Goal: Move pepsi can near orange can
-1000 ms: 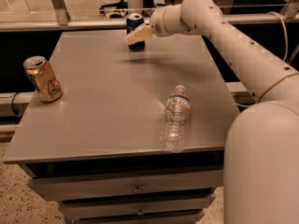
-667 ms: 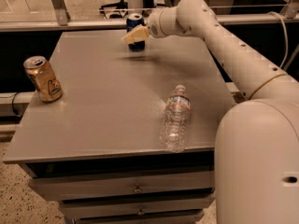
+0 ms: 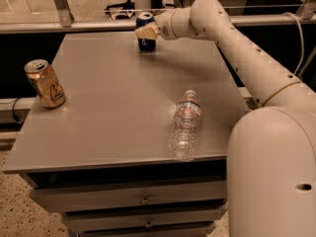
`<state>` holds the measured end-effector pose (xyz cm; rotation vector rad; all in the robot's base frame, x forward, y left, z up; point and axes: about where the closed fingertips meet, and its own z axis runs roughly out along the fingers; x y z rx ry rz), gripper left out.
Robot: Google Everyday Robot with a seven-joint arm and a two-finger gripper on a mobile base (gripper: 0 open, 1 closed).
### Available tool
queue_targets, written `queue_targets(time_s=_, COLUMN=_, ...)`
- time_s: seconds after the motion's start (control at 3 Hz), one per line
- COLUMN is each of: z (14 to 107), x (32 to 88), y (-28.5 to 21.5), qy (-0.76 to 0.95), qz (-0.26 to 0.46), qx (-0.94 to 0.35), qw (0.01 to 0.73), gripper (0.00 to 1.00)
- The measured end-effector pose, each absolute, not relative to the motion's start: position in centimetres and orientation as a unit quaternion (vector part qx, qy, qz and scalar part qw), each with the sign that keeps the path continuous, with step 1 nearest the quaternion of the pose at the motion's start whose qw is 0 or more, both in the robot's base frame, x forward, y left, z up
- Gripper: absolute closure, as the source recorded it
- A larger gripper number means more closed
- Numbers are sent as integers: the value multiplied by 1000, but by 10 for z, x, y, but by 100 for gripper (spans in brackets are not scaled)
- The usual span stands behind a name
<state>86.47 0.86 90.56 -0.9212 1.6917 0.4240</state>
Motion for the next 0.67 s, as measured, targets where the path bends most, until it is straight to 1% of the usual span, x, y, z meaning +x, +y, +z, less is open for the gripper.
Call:
queue_targets(time_s=0.33, z=918, x=849, y=14, qy=700, qz=212, qx=-402, qw=551, gripper=72)
queue_targets(time_s=0.67, z=934, x=812, y=27, qy=671, qz=257, qx=-433, qw=544, gripper=96)
